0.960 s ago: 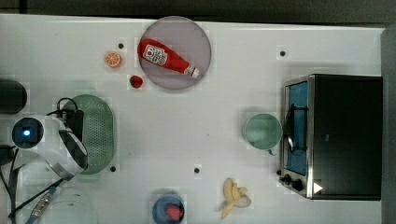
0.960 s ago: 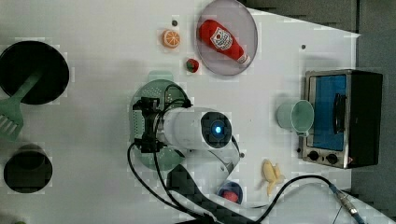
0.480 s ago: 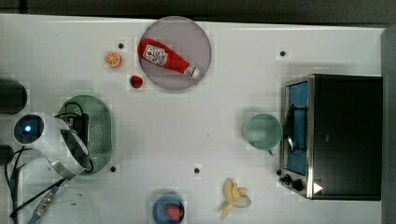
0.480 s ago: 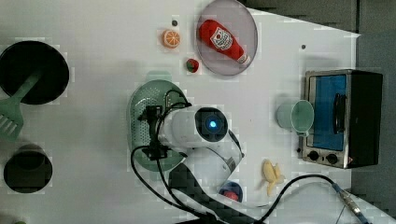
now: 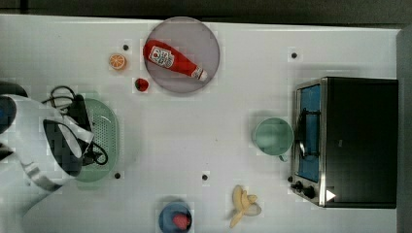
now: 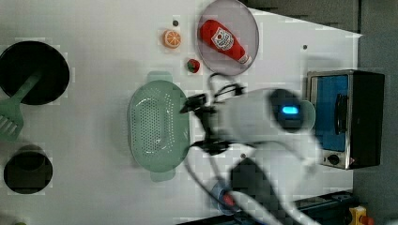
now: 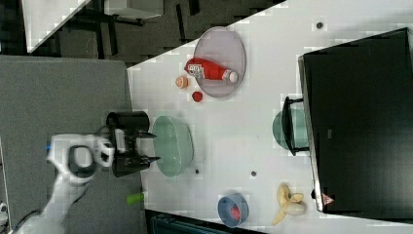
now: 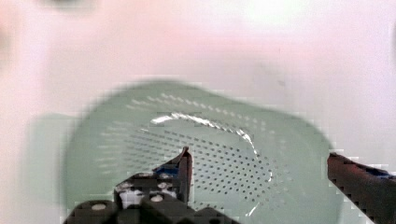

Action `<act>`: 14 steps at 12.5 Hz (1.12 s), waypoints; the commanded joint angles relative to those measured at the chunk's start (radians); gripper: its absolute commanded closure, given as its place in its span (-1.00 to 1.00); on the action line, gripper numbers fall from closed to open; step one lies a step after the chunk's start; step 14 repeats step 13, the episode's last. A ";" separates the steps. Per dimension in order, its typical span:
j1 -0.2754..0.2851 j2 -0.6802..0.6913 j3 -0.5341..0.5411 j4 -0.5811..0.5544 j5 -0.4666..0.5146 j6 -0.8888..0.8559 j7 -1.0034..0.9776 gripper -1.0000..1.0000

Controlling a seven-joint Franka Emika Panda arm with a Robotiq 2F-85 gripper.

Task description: Drag strainer right to left.

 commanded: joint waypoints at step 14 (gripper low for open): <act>-0.151 -0.517 -0.526 0.040 -0.072 -0.407 -0.953 -1.00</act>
